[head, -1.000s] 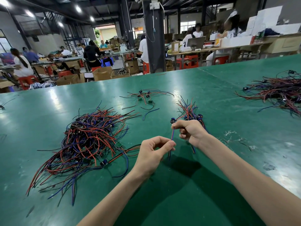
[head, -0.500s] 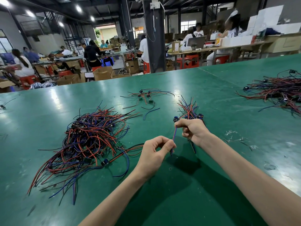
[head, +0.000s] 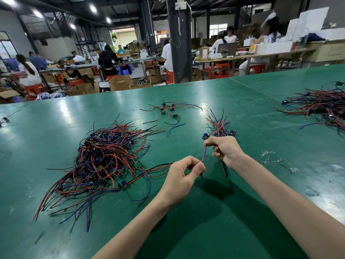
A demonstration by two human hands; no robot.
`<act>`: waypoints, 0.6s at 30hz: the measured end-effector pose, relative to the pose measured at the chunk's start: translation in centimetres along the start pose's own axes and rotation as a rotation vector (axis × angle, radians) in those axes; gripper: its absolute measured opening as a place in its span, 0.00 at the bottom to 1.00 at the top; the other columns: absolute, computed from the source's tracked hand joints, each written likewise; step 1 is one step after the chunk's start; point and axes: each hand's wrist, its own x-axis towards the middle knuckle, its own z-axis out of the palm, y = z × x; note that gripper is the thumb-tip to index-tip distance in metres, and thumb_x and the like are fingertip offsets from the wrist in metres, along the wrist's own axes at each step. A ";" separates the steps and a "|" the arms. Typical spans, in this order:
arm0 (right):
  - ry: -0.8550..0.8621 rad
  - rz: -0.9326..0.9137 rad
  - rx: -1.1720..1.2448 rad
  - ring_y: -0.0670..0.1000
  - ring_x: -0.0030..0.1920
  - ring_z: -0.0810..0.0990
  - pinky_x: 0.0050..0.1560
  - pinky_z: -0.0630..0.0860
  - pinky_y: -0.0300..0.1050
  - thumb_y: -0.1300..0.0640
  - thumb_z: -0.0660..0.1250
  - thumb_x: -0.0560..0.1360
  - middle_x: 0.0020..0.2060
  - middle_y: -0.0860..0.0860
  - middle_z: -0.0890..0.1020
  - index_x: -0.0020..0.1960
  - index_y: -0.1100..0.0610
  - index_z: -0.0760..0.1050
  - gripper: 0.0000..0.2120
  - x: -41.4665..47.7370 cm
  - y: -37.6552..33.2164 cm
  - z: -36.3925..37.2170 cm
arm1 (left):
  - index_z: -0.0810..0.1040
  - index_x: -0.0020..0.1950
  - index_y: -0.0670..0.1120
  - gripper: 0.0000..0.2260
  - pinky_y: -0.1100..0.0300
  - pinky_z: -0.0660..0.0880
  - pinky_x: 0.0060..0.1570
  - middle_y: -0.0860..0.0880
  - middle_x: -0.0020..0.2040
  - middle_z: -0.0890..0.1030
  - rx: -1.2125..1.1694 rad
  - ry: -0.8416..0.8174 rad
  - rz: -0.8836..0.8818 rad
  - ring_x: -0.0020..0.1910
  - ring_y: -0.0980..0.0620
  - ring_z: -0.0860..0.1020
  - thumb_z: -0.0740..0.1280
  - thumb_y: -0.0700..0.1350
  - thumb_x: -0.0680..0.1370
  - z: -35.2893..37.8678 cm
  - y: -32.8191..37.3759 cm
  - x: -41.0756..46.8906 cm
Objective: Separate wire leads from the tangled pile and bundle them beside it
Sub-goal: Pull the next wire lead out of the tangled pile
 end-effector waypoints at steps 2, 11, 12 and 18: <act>0.007 -0.007 -0.004 0.45 0.21 0.59 0.19 0.57 0.35 0.69 0.70 0.67 0.31 0.57 0.80 0.31 0.64 0.76 0.07 0.0 0.0 -0.1 | 0.75 0.36 0.52 0.12 0.61 0.68 0.34 0.58 0.31 0.76 0.010 -0.008 0.002 0.29 0.58 0.70 0.63 0.43 0.80 0.0 0.0 0.0; 0.005 0.024 -0.011 0.45 0.21 0.60 0.19 0.59 0.34 0.70 0.69 0.67 0.27 0.55 0.80 0.30 0.63 0.76 0.08 0.2 0.2 -0.3 | 0.74 0.43 0.45 0.05 0.71 0.63 0.34 0.58 0.36 0.72 0.238 -0.036 0.092 0.30 0.64 0.69 0.64 0.40 0.79 0.9 -0.8 -0.4; 0.004 0.032 -0.003 0.45 0.21 0.60 0.19 0.59 0.34 0.70 0.69 0.67 0.26 0.54 0.80 0.31 0.63 0.76 0.08 0.2 0.1 -0.3 | 0.74 0.44 0.44 0.04 0.71 0.63 0.34 0.58 0.36 0.72 0.245 -0.033 0.093 0.30 0.64 0.69 0.65 0.39 0.79 0.9 -1.0 -0.4; 0.003 0.053 -0.008 0.45 0.21 0.61 0.19 0.61 0.35 0.70 0.69 0.67 0.24 0.54 0.80 0.32 0.64 0.76 0.07 0.4 0.2 -0.4 | 0.72 0.40 0.50 0.09 0.71 0.63 0.32 0.57 0.34 0.73 0.171 -0.029 0.051 0.26 0.63 0.69 0.64 0.40 0.79 0.8 -1.1 -0.2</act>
